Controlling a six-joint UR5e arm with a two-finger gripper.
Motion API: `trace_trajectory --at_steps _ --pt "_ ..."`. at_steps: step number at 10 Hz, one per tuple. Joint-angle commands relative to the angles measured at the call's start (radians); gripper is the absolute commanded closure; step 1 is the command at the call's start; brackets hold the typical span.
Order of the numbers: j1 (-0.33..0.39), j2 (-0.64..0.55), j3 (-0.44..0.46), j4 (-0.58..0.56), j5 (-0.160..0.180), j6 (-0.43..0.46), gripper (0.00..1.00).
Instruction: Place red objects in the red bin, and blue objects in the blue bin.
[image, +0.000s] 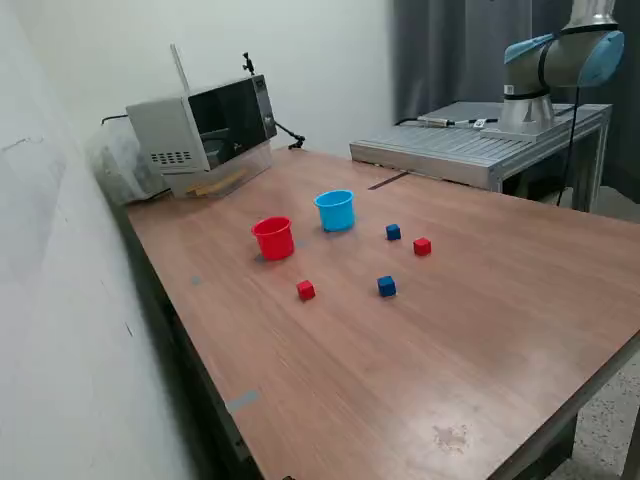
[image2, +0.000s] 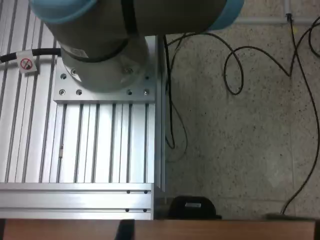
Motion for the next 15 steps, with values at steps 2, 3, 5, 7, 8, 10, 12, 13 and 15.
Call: trace_trajectory --at_steps 2,3,5,7,8,10,12,13,15 --pt "0.000 0.002 0.000 0.000 0.000 0.000 0.00" --pt "0.000 0.000 0.002 0.000 0.000 0.000 0.00" --pt "-0.002 0.000 -0.006 0.002 -0.002 -0.003 0.00" --pt "0.012 0.000 -0.015 -0.014 -0.002 0.003 0.00" --pt "0.005 0.000 -0.011 -0.020 0.014 0.008 0.00" --pt "0.000 0.006 -0.034 -0.140 0.017 0.009 0.00" --pt "-0.006 0.021 -0.086 -0.222 0.014 0.011 0.00" --pt "-0.003 0.062 -0.159 -0.222 0.012 0.018 0.00" --pt "-0.005 0.072 -0.172 -0.262 0.011 0.035 0.00"
